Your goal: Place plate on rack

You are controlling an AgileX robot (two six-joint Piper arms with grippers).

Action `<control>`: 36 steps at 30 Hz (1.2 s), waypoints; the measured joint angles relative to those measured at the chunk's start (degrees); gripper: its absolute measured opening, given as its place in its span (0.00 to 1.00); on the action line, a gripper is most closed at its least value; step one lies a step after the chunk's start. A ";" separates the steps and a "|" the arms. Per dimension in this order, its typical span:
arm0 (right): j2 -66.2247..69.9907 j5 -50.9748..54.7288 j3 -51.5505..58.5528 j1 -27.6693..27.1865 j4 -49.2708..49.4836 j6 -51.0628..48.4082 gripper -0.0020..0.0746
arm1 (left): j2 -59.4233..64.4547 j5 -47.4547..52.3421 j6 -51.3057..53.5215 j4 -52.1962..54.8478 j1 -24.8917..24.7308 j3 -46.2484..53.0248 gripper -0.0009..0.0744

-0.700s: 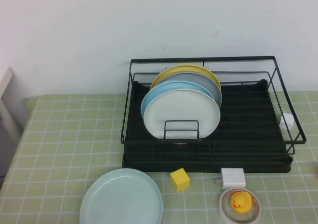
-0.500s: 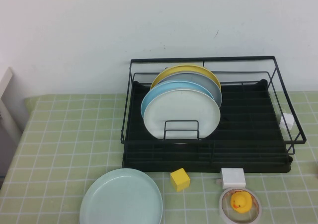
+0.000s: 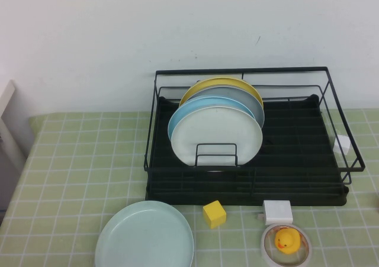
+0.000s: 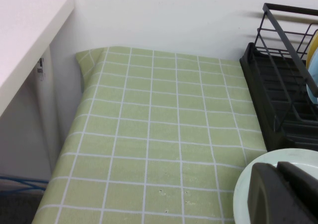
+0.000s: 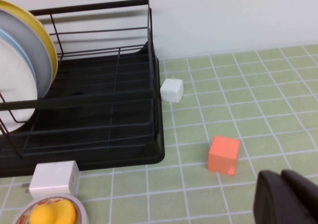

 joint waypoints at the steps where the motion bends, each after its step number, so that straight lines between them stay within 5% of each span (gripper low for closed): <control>1: 0.00 0.00 0.00 0.00 0.00 0.00 0.02 | 0.00 0.00 0.00 0.00 0.00 0.00 0.01; 21: 0.00 0.00 0.00 0.00 0.00 0.00 0.02 | 0.00 -0.66 0.00 -2.31 0.00 0.00 0.01; 29: 0.00 0.00 0.00 0.00 0.00 0.00 0.02 | 0.00 -3.67 -5.70 -46.56 0.00 0.11 0.01; 36: 0.00 0.00 0.00 0.00 0.00 0.00 0.02 | -0.04 -5.31 -6.18 -57.56 0.00 0.11 0.01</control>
